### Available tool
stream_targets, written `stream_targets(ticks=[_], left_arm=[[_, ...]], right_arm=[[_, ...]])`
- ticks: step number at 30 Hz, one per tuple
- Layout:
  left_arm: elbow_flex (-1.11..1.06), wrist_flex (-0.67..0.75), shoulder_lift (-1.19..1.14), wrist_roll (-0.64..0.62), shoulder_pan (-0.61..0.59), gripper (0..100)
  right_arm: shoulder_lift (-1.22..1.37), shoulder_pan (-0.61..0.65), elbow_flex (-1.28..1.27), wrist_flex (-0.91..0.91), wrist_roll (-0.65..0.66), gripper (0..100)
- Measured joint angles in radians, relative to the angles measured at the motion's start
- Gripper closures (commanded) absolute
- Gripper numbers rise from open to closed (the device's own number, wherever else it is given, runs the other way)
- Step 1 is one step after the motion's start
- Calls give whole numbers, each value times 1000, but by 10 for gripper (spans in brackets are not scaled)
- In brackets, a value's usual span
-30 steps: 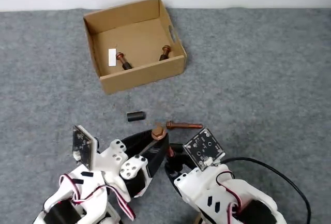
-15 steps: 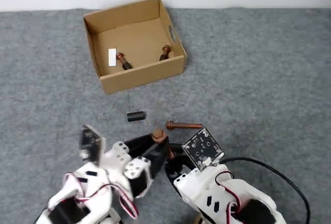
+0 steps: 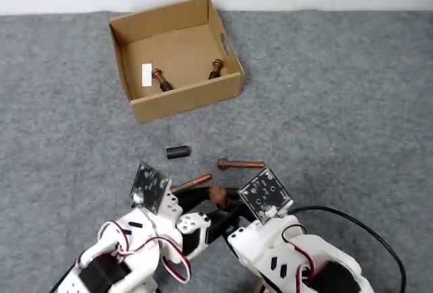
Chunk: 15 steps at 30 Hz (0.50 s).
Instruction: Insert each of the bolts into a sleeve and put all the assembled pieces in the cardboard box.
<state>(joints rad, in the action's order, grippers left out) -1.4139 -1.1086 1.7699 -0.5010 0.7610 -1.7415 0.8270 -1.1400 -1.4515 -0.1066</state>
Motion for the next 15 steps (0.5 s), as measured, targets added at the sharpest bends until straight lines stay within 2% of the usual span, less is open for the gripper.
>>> stream_targets(ticks=[6,12,15], left_arm=[[2,2,0,23,-12,697],[71,0,-3,71,-77,703],[127,0,-2,115,-129,791]], right_arm=[[0,-3,0,0,0,991],[-2,-5,0,2,0,991],[-2,-5,0,2,0,991]])
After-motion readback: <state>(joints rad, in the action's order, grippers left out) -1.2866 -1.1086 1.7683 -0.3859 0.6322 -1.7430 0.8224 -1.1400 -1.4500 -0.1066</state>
